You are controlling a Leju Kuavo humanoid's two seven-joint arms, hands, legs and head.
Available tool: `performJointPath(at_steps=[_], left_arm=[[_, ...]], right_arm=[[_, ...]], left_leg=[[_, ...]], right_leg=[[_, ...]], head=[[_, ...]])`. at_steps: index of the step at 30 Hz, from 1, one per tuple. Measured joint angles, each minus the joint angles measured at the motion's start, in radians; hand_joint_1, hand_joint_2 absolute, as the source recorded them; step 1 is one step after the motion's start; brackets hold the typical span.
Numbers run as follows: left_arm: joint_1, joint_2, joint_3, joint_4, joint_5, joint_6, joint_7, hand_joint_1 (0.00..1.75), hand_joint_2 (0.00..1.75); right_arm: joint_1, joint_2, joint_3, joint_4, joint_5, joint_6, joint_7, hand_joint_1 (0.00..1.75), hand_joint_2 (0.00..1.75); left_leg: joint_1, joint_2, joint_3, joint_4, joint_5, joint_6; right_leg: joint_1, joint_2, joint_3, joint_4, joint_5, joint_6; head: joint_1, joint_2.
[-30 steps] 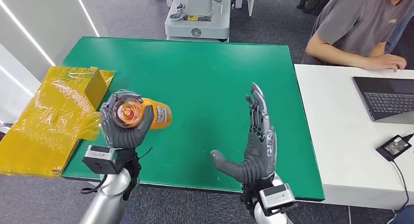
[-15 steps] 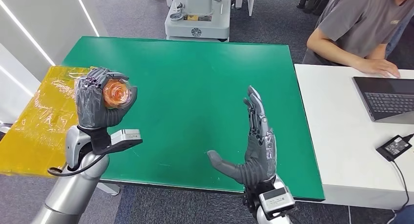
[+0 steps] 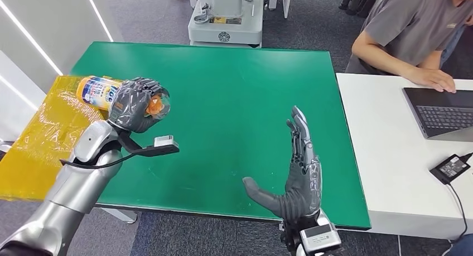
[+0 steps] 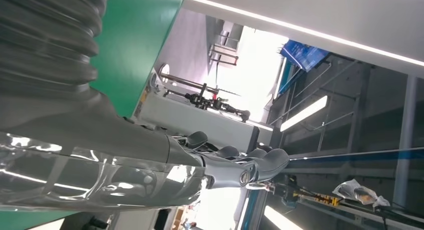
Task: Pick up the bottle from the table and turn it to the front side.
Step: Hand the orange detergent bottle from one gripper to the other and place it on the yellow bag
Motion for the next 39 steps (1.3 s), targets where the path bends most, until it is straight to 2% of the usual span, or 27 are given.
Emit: performJointPath(at_steps=[2, 6, 11, 23, 30, 39], left_arm=[[-0.056, -0.005, -0.027, 0.101, -0.016, -0.004, -0.006, 1.75, 1.75], [-0.158, -0.024, -0.072, 0.295, -0.047, 0.01, 0.0, 1.75, 1.75], [-0.217, -0.038, -0.098, 0.448, -0.058, 0.027, 0.005, 1.75, 1.75], [-0.256, -0.053, -0.124, 0.572, -0.076, 0.01, 0.021, 1.75, 1.75], [-0.268, -0.047, -0.139, 0.65, -0.14, -0.004, 0.143, 1.75, 1.75], [-0.274, 0.01, -0.142, 0.714, -0.164, -0.025, 0.244, 1.75, 1.75]], right_arm=[[0.011, 0.0, 0.0, -0.007, 0.005, -0.008, 0.0, 0.0, 1.75], [0.031, 0.0, -0.001, -0.021, 0.011, -0.024, -0.001, 0.0, 1.75], [0.046, 0.0, -0.004, -0.029, 0.012, -0.029, -0.001, 0.0, 1.75], [0.055, 0.0, -0.01, -0.036, 0.013, -0.038, -0.002, 0.0, 1.75], [0.068, 0.0, -0.011, -0.037, 0.015, -0.04, -0.003, 0.0, 1.75], [0.079, 0.0, -0.011, -0.055, 0.03, -0.028, 0.001, 0.0, 1.75]], left_leg=[[0.0, 0.0, 0.0, 0.0, 0.0, 0.0], [0.0, 0.002, 0.0, 0.0, 0.0, 0.0], [0.0, 0.003, 0.0, 0.0, 0.0, 0.0], [0.0, 0.002, 0.0, 0.0, 0.0, 0.0], [0.0, 0.002, -0.001, 0.0, 0.0, 0.0], [0.0, 0.002, -0.001, -0.001, 0.0, 0.0]], right_leg=[[0.0, 0.0, 0.0, 0.0, 0.0, 0.0], [0.0, 0.001, 0.0, 0.0, 0.0, 0.0], [0.0, 0.003, -0.001, 0.0, 0.0, 0.0], [0.0, 0.003, -0.001, 0.0, 0.0, 0.0], [0.0, 0.002, -0.001, 0.0, 0.0, 0.0], [0.0, 0.002, -0.001, 0.001, 0.0, 0.0]], head=[[0.0, 0.0], [0.0, 0.0], [0.0, 0.0], [0.0, 0.0], [0.0, 0.0], [0.0, 0.0]])
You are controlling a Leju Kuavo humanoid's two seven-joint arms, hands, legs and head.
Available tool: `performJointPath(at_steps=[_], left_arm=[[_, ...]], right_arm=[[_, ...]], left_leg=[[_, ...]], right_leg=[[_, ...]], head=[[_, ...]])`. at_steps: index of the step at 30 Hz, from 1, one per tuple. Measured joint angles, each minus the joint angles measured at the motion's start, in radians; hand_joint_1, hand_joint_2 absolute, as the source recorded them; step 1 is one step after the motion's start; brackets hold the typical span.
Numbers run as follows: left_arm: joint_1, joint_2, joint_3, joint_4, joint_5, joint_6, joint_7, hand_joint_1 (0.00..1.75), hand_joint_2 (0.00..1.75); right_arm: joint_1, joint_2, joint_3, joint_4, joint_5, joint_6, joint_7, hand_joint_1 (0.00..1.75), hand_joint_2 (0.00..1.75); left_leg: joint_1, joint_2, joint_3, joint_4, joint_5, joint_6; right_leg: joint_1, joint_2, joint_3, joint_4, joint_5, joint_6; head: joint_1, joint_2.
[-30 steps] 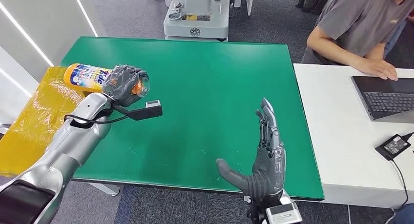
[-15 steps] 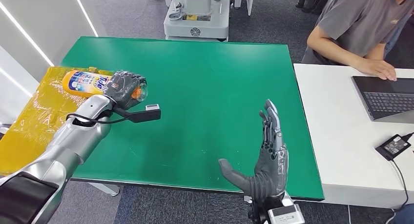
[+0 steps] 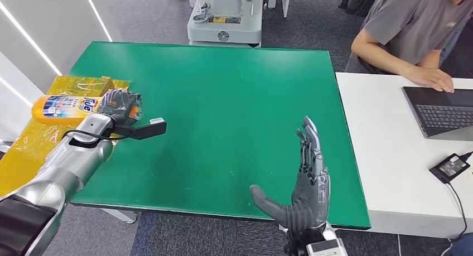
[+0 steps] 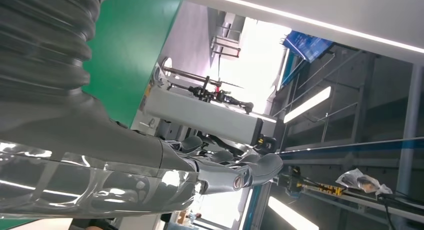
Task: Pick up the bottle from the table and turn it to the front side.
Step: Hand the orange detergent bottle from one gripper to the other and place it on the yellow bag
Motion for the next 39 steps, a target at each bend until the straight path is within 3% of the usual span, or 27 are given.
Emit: performJointPath(at_steps=[8, 18, 31, 39], left_arm=[[0.058, 0.054, 0.001, 0.028, -0.008, 0.013, 0.027, 1.75, 1.75], [0.115, 0.086, 0.01, 0.033, -0.002, 0.055, -0.045, 1.75, 1.75], [0.178, 0.08, 0.032, 0.036, -0.016, 0.164, -0.172, 1.75, 1.75], [0.184, 0.048, 0.061, 0.036, -0.042, 0.215, -0.26, 1.75, 1.75]], right_arm=[[0.008, 0.0, -0.001, -0.013, 0.001, 0.007, 0.006, 0.0, 1.75], [0.012, 0.0, -0.001, -0.015, 0.0, 0.013, 0.006, 0.0, 1.75], [0.01, 0.0, -0.001, -0.014, -0.008, 0.025, 0.005, 0.0, 1.75], [-0.008, 0.0, 0.009, 0.003, -0.037, 0.02, -0.011, 0.0, 1.75]], left_leg=[[0.0, 0.0, -0.001, 0.0, 0.0, 0.0], [0.0, 0.0, -0.001, 0.0, 0.0, 0.0], [0.0, 0.0, -0.001, 0.0, 0.0, -0.001], [0.0, 0.0, -0.001, 0.0, 0.0, -0.001]], right_leg=[[0.0, 0.0, -0.001, 0.0, 0.0, 0.0], [0.0, -0.001, -0.001, 0.0, 0.0, 0.0], [0.0, -0.001, -0.001, 0.0, 0.0, 0.0], [0.0, 0.0, -0.001, 0.0, 0.0, 0.0]], head=[[0.0, 0.0], [0.0, 0.0], [0.0, 0.0], [0.0, 0.0]])
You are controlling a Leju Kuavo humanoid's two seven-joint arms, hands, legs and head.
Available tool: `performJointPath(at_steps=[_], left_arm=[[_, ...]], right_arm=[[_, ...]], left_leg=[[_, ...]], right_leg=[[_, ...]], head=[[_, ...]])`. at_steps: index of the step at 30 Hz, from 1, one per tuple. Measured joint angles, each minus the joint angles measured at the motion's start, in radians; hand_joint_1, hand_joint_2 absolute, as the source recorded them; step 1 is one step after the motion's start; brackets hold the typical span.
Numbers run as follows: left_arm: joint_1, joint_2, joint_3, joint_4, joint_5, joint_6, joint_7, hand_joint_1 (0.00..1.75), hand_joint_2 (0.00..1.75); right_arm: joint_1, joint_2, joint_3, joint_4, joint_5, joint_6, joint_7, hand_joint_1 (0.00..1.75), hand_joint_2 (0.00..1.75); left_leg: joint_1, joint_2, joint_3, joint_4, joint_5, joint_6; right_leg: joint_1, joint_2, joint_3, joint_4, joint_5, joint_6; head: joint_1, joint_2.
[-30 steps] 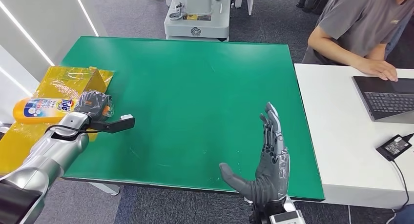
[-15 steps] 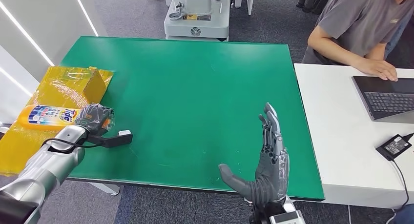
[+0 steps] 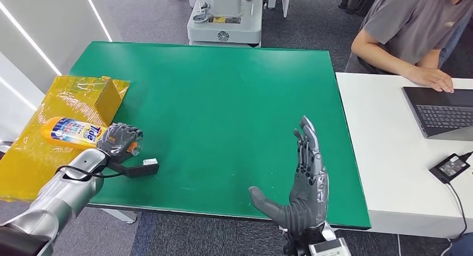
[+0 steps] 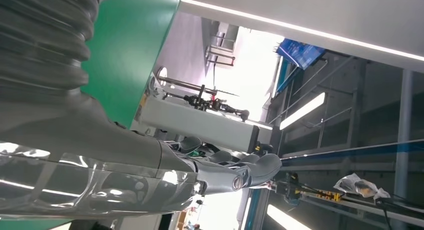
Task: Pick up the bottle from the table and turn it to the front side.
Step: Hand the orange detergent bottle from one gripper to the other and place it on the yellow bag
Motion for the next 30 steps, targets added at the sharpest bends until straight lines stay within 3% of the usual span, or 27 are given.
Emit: performJointPath(at_steps=[30], left_arm=[[0.048, -0.015, 0.054, 0.015, 0.012, -0.004, 0.004, 1.75, 1.75]], right_arm=[[-0.023, -0.007, 0.039, 0.009, -0.022, 0.005, 0.008, 0.0, 1.75]], left_leg=[[0.0, 0.0, 0.0, 0.0, 0.0, 0.0]], right_leg=[[0.0, 0.0, 0.0, 0.0, 0.0, 0.0]], head=[[0.0, 0.0]])
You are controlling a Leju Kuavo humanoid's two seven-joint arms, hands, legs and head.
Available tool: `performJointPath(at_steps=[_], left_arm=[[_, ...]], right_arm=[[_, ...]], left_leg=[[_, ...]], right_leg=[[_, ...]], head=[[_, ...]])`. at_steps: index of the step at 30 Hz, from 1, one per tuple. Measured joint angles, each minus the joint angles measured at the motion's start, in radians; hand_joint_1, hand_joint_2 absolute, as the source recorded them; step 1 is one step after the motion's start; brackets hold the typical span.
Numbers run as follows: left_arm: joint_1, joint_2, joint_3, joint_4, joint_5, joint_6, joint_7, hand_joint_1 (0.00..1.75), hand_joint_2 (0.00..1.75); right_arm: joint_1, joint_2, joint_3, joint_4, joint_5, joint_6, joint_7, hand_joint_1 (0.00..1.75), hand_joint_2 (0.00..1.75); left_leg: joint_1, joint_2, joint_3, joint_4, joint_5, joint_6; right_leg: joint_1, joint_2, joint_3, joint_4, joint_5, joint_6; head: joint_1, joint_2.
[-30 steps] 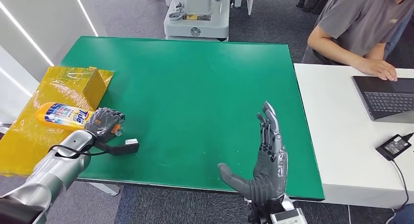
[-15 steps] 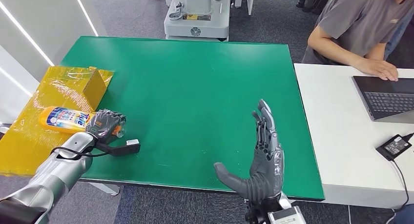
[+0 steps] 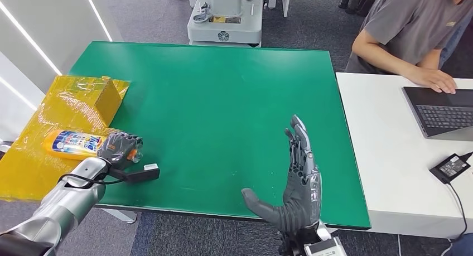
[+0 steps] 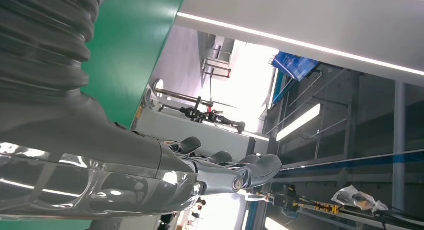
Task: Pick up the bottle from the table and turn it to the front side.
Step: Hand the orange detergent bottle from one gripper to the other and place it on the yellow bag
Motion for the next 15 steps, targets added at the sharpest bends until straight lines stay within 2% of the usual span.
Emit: performJointPath(at_steps=[15], left_arm=[[0.003, -0.002, 0.004, 0.0, 0.0, 0.007, -0.002, 1.75, 1.75]], right_arm=[[-0.003, -0.001, 0.001, 0.002, -0.002, 0.0, 0.0, 0.0, 1.75]], left_leg=[[0.0, 0.0, 0.0, 0.0, 0.0, 0.0]], right_leg=[[0.0, 0.0, 0.0, 0.0, 0.0, 0.0]], head=[[0.0, 0.0]])
